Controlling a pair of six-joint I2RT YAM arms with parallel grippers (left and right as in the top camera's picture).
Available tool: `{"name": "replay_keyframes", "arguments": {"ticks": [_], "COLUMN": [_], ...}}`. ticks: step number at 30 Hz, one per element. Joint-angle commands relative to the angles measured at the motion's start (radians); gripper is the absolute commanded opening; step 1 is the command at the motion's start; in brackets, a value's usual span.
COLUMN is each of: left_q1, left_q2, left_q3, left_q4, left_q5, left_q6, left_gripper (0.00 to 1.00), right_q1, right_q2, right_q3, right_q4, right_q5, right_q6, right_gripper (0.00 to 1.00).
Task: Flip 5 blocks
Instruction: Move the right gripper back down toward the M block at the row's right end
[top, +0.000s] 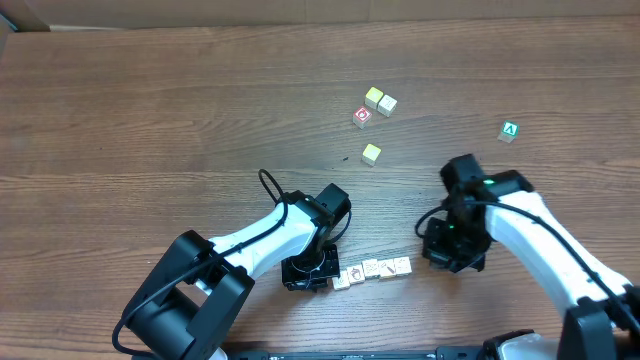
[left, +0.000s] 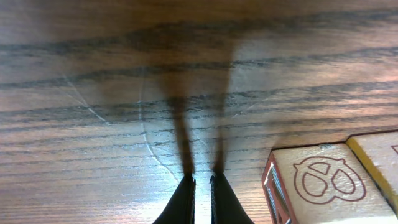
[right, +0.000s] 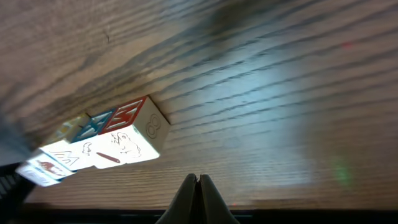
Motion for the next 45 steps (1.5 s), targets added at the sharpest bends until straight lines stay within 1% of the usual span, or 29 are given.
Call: {"name": "replay_keyframes", "arguments": {"ticks": [1, 4, 6, 11, 14, 16, 18, 21, 26, 30, 42, 45], "left_q1": [0.006, 0.006, 0.006, 0.006, 0.006, 0.006, 0.006, 0.006, 0.006, 0.006, 0.006, 0.006], "left_q2": [0.011, 0.011, 0.011, 0.011, 0.011, 0.011, 0.011, 0.011, 0.011, 0.011, 0.011, 0.011], "left_q3": [-0.005, -0.005, -0.005, -0.005, -0.005, -0.005, -0.005, -0.005, -0.005, -0.005, -0.005, -0.005], "left_q4": [0.031, 0.031, 0.031, 0.031, 0.031, 0.031, 0.031, 0.031, 0.031, 0.031, 0.028, 0.027], "left_q5": [-0.095, -0.095, -0.094, -0.094, -0.094, -0.094, -0.094, -0.094, -0.094, -0.094, -0.094, -0.095], "left_q6": [0.026, 0.033, 0.037, 0.062, 0.085, 0.085, 0.085, 0.085, 0.085, 0.085, 0.085, 0.085], "left_gripper": [0.04, 0.04, 0.04, 0.04, 0.04, 0.07, 0.1, 0.12, 0.13, 0.14, 0.14, 0.14], "right_q1": [0.071, 0.118, 0.135, 0.136, 0.137, 0.137, 0.137, 0.137, 0.137, 0.137, 0.137, 0.137], "right_q2": [0.042, 0.068, 0.078, 0.079, 0.079, 0.079, 0.079, 0.08, 0.083, 0.084, 0.084, 0.084], "right_q3": [-0.002, -0.002, -0.002, -0.002, -0.002, -0.002, -0.002, -0.002, -0.002, -0.012, -0.098, -0.099], "right_q4": [0.026, 0.041, 0.051, 0.071, 0.093, 0.11, 0.139, 0.177, 0.193, 0.193, 0.22, 0.219], "right_q5": [0.019, 0.087, 0.11, 0.195, 0.217, 0.24, 0.238, 0.238, 0.233, 0.179, 0.101, 0.034], "right_q6": [0.034, 0.076, 0.076, 0.117, 0.115, 0.113, 0.067, 0.005, -0.068, -0.133, -0.14, -0.136], "right_gripper": [0.04, 0.04, 0.04, 0.04, 0.04, 0.04, 0.04, 0.04, 0.04, 0.04, 0.04, 0.04]}}
